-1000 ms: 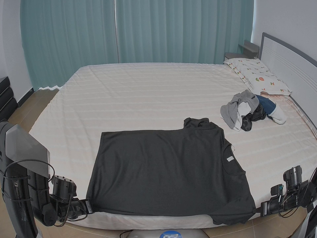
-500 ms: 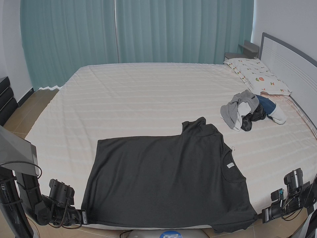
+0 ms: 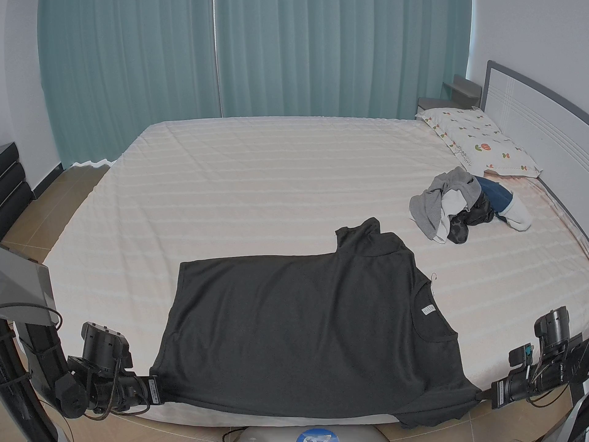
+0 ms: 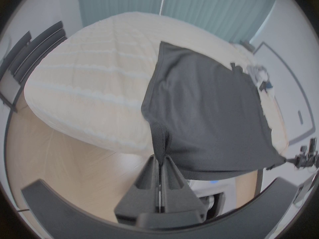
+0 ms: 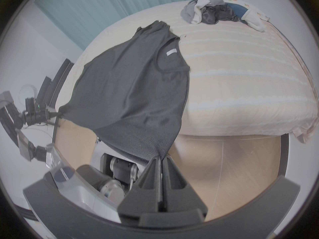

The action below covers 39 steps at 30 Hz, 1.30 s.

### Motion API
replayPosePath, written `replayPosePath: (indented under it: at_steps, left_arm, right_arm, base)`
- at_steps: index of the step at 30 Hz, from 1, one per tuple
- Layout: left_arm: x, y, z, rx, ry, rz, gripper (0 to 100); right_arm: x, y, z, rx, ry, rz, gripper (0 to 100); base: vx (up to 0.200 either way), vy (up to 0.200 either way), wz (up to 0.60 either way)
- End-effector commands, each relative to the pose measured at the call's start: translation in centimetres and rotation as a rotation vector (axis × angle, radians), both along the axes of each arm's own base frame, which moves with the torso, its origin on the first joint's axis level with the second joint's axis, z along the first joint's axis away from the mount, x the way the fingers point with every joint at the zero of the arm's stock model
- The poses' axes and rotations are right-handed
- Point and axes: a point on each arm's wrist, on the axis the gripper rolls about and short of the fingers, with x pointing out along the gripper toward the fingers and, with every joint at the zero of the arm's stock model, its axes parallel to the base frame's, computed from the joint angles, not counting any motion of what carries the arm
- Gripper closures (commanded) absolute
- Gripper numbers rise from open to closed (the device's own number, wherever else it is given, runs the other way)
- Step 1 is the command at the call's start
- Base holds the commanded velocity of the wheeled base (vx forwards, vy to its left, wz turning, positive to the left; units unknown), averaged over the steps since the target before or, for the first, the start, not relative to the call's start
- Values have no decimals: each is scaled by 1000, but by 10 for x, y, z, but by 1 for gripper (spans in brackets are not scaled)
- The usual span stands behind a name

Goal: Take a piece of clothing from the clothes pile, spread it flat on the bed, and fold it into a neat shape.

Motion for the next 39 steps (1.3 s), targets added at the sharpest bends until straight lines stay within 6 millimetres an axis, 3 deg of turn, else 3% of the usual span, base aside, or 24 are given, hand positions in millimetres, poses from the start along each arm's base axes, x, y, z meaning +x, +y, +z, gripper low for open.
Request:
replayPosePath:
  at_steps: [1, 11, 21, 25, 30, 35, 39]
  left_arm:
    - [18, -1, 8, -89, -105, 100, 100]
    - [45, -5, 3, -226, -134, 246, 100]
    - [58, -8, 0, -289, -138, 315, 100]
    - [51, -7, 7, -290, -151, 309, 100]
    - [26, -4, 8, -198, -112, 216, 100]
    - [7, -1, 6, -136, -71, 160, 100]
    - [3, 0, 9, -127, -75, 146, 100]
  right_arm:
    - [21, -1, 13, 42, -81, -73, 100]
    - [60, -1, 30, 106, -165, -158, 100]
    - [85, -1, 21, 118, -139, -184, 100]
    - [78, -1, 32, 133, -179, -191, 100]
    - [60, 0, 43, 156, -206, -178, 100]
    - [45, 1, 40, 147, -190, -171, 100]
    - [36, 0, 36, 128, -174, -150, 100]
  base:
    - [0, 0, 0]
    - [0, 0, 0]
    - [0, 0, 0]
    - [0, 0, 0]
    - [0, 0, 0]
    - [0, 0, 0]
    - [0, 0, 0]
